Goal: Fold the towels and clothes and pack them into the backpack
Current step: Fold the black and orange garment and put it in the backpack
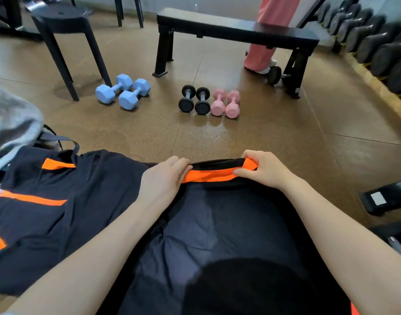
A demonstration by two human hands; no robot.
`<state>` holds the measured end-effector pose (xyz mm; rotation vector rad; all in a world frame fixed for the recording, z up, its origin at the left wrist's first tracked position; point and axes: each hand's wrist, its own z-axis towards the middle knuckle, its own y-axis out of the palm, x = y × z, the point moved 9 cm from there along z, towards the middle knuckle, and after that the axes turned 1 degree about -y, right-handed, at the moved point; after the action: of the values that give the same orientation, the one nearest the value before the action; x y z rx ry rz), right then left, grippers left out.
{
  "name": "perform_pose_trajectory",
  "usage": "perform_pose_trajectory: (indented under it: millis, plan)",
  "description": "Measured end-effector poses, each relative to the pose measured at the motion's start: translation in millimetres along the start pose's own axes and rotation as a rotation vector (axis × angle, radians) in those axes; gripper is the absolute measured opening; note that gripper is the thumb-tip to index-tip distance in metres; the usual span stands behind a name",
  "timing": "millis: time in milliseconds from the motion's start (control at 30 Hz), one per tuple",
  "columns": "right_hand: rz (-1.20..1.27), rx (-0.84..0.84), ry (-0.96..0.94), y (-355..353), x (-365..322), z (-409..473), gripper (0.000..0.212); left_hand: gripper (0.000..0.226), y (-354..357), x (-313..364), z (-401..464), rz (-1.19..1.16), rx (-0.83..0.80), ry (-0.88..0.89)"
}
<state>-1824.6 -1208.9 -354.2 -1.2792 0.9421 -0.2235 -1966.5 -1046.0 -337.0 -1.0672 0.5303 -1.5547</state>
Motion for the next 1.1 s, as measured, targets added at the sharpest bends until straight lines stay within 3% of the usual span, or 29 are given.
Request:
perform_pose_trajectory:
  millis: [67, 133, 233, 267, 333, 433, 567, 700, 867, 933, 1033, 1100]
  plan:
    - [-0.488, 0.184, -0.176, -11.8, -15.3, -18.0, 0.038, 0.023, 1.9, 2.9, -5.6, 0.047, -0.022, 0.052]
    - [-0.764, 0.355, -0.250, -11.7, -27.6, -50.6, 0.019, 0.026, 4.5, 3.5, -15.2, 0.090, -0.052, 0.093]
    - [-0.779, 0.350, -0.212, 8.4, -20.3, -98.5, 0.015, 0.015, 14.2, 1.8, -33.3, 0.224, -0.139, 0.144]
    - [-0.765, 0.304, -0.199, 16.4, -15.8, -112.4, 0.012, 0.007, 18.5, 1.1, -38.3, 0.282, -0.179, 0.152]
    - [-0.748, 0.156, -0.106, 30.6, -7.2, -132.8, 0.019, 0.016, 27.2, 0.9, -45.5, 0.357, -0.267, 0.118]
    - [-0.592, 0.015, 0.101, 35.5, -3.7, -150.3, 0.043, 0.020, 30.6, 17.3, -44.0, 0.334, -0.327, 0.023]
    - [-0.168, 0.300, 0.369, 1.7, 18.0, -161.5, 0.023, 0.036, 50.8, 76.6, -38.1, 0.121, -0.429, 0.105]
    - [0.075, 0.543, 0.564, -18.7, 73.7, -162.7, 0.016, 0.036, 80.5, 101.2, -31.5, 0.125, -0.560, 0.102]
    - [0.490, 0.478, 0.931, 0.8, 142.4, -144.0, 0.053, 0.034, 92.0, 97.4, -22.8, 0.051, -0.586, 0.078]
    - [0.642, 0.508, 0.940, 4.7, 154.4, -136.6, 0.046, 0.037, 92.9, 98.2, -23.1, 0.022, -0.588, 0.088]
    - [0.789, 0.513, 0.817, 2.0, 157.7, -123.7, 0.011, 0.032, 93.4, 105.2, -20.2, -0.005, -0.559, 0.128]
    - [0.777, 0.521, 0.747, -6.8, 160.6, -119.3, 0.013, 0.026, 90.8, 108.1, -12.8, -0.031, -0.523, 0.117]
